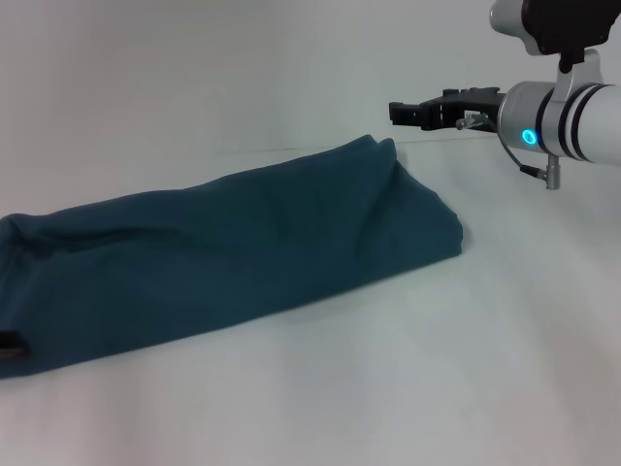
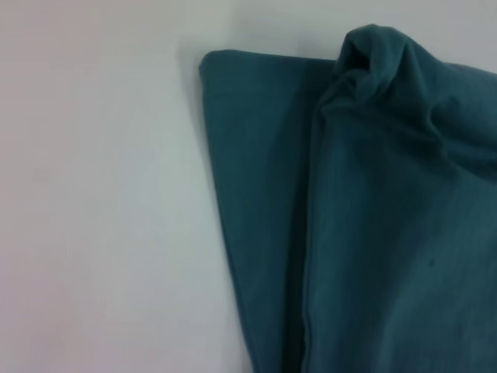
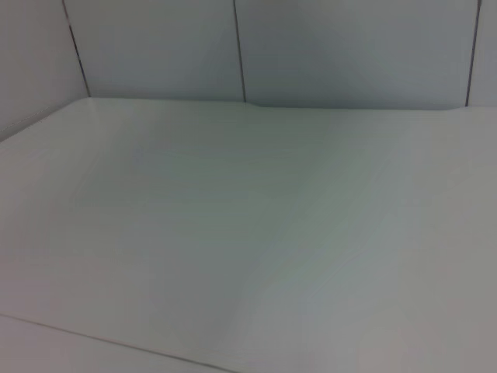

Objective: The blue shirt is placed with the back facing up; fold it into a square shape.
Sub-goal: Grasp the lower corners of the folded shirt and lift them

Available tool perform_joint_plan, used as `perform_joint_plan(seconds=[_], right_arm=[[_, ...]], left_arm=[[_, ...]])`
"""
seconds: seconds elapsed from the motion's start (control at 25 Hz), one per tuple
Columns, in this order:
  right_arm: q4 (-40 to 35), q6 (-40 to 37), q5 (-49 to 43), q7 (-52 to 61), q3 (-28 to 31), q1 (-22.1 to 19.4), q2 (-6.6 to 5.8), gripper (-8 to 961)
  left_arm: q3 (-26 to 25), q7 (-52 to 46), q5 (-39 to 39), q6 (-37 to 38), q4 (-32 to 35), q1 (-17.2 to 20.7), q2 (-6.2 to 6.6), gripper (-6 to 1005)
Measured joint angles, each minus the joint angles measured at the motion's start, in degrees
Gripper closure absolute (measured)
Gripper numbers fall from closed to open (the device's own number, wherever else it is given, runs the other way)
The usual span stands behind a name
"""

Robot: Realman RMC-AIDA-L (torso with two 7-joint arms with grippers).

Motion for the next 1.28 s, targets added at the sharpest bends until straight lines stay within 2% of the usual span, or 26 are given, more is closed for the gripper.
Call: perform_joint_plan(seconds=[0.48,0.76,0.96,1.28], right_arm=[[0.0,0.1,0.1,0.0,0.0,-0.1,0.00,32],[0.0,0.3,0.3,0.0,0.0,-0.3,0.00,33],[0.0,0.0,0.3,0.0,0.0,-0.3,0.00,33],[0.0,0.0,0.3,0.0,0.0,-0.4,0.00,34]], left_arm=[[0.3,0.4,0.0,-2.6,-3.2,-1.9,-0.34,91],[3.1,0.6,0.0,-3.0,-3.4,-2.0,-0.49,98],[3.2,2.0,-0.5,-3.8,-3.4,-2.1,-0.85,102],[3.2,2.7,-0.1,-4.7,-3.4,-2.3,-0.88,381]])
